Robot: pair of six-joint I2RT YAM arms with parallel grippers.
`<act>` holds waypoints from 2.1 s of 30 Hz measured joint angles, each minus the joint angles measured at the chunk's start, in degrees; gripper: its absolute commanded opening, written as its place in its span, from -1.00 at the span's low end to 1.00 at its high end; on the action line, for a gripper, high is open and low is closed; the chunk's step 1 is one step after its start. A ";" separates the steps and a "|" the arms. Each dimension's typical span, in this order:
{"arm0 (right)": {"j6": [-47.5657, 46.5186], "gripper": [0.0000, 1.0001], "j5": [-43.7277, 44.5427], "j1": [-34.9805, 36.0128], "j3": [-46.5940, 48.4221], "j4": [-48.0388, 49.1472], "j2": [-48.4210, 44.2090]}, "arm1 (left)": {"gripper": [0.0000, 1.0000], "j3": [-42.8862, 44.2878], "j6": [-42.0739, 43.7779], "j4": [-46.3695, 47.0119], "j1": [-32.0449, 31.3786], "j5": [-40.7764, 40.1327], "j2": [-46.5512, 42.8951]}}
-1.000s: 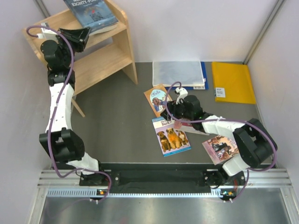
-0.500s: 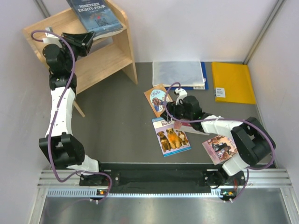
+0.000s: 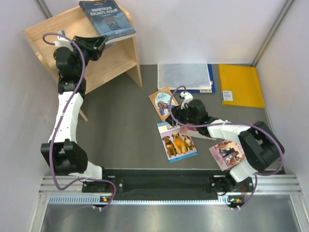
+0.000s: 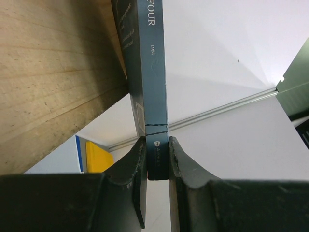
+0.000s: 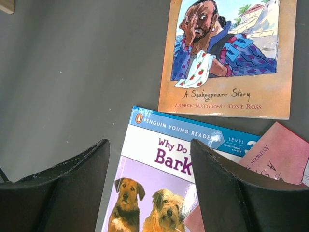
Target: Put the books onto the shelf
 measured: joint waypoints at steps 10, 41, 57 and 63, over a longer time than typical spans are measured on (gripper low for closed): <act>0.17 0.35 0.33 0.07 0.00 0.02 0.04 | -0.49 -0.22 -2.71 0.13 -0.35 -2.19 0.00; 1.22 0.35 0.33 0.74 -1.79 1.01 0.04 | 0.81 18.78 5.20 -9.60 -0.59 -10.67 6.45; 1.66 0.35 0.33 1.03 -1.81 1.07 0.04 | 0.97 26.32 18.86 -25.57 -1.60 -7.61 10.56; 1.68 0.35 0.33 1.11 -1.81 1.11 0.04 | 0.97 27.76 25.29 -30.60 -2.25 -9.22 9.77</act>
